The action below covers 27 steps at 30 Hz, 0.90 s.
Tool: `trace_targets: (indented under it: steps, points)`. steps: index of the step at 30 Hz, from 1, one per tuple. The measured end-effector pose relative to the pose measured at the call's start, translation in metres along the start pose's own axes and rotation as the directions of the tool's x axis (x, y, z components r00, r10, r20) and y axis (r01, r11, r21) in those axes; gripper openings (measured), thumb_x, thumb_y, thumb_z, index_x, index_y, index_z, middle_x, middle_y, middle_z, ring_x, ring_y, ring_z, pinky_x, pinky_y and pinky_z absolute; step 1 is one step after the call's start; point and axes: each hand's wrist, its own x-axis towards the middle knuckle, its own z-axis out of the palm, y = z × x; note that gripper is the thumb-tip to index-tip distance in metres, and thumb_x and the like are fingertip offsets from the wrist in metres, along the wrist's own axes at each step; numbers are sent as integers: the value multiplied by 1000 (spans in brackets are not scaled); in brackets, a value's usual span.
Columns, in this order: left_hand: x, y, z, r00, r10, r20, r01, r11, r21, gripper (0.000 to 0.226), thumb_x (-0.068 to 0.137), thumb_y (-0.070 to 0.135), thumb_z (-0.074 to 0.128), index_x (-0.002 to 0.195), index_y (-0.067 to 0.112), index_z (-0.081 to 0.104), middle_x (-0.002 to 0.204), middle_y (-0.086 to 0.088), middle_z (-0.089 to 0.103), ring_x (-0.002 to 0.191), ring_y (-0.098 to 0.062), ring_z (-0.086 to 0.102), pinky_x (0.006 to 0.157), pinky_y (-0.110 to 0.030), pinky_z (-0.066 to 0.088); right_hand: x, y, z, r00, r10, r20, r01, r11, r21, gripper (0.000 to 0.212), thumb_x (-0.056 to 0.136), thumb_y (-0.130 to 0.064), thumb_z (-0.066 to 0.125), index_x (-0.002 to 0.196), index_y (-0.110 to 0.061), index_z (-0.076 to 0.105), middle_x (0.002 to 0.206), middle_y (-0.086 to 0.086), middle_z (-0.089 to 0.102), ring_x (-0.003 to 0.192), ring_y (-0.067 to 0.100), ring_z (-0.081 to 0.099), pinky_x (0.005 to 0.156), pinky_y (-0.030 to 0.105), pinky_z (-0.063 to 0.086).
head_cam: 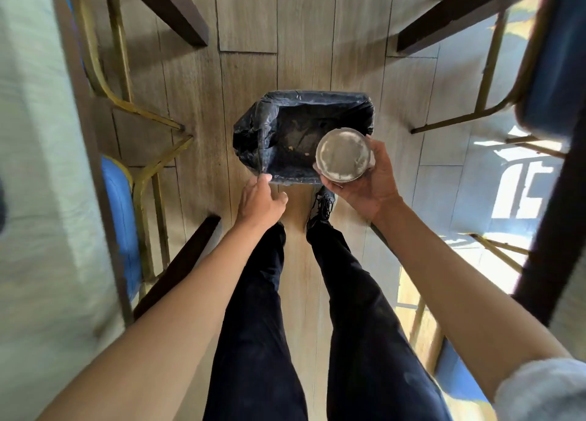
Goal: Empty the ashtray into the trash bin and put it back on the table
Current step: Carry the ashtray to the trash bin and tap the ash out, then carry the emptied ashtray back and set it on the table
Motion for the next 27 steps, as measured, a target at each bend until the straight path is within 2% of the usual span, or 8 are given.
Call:
trace_targets:
  steps: [4,8,12,14,17,20,23,27]
  points:
    - [-58,18,-20,998,67,3,-67,998,-17,54,95,29,59,143,10,46,144,-11,50,136,-28,44,109,-39,37,-65,5,21,1000,-13,-14,14,999,51,70,90,-54,64,148,-16,53,149,17,56,135,44,55,116,48,40]
    - [-123,35,-42,979,203,-9,-203,979,-8,49,97,28,57,141,11,49,143,-6,53,135,-23,46,112,-35,35,-137,8,46,998,-62,-3,62,998,22,73,91,-61,62,148,-17,52,154,21,51,140,45,49,107,46,46]
    - [-180,44,-63,949,315,-34,-316,947,-56,49,97,27,58,142,10,50,144,-5,54,134,-20,50,111,-41,42,-204,8,71,992,-124,-32,124,992,-24,73,89,-60,66,147,-17,53,156,21,48,143,43,46,123,54,32]
    - [-204,47,-78,923,380,-55,-383,922,-61,50,96,28,59,142,12,49,144,-3,54,131,-17,53,108,-41,46,-236,8,81,985,-168,-36,166,984,-65,63,92,-59,63,137,-15,64,148,21,57,140,41,51,122,55,33]
    - [-237,50,-102,877,469,-103,-476,878,-56,52,95,30,63,143,15,49,143,1,55,127,-12,56,105,-39,49,-277,13,97,976,-220,4,218,967,-129,50,96,-56,58,119,-17,78,134,18,67,125,37,64,117,56,40]
    - [-269,52,-129,813,564,-141,-574,818,-37,67,88,37,71,146,20,42,146,5,51,128,-8,53,104,-38,50,-312,20,115,964,-263,39,266,944,-196,55,97,-58,56,132,-18,69,145,20,58,124,37,63,112,57,47]
    - [-304,56,-153,736,655,-170,-669,743,-35,92,78,44,79,152,22,30,150,7,40,134,-7,45,108,-34,46,-341,31,136,957,-280,75,290,916,-278,56,99,-59,52,138,-21,64,146,20,58,124,36,63,95,49,61]
    - [-343,56,-175,637,730,-249,-753,658,1,106,70,48,85,153,22,26,151,9,35,140,-7,38,114,-34,40,-365,46,170,949,-279,145,314,835,-452,53,103,-54,47,136,-16,64,134,20,66,103,28,73,74,38,66]
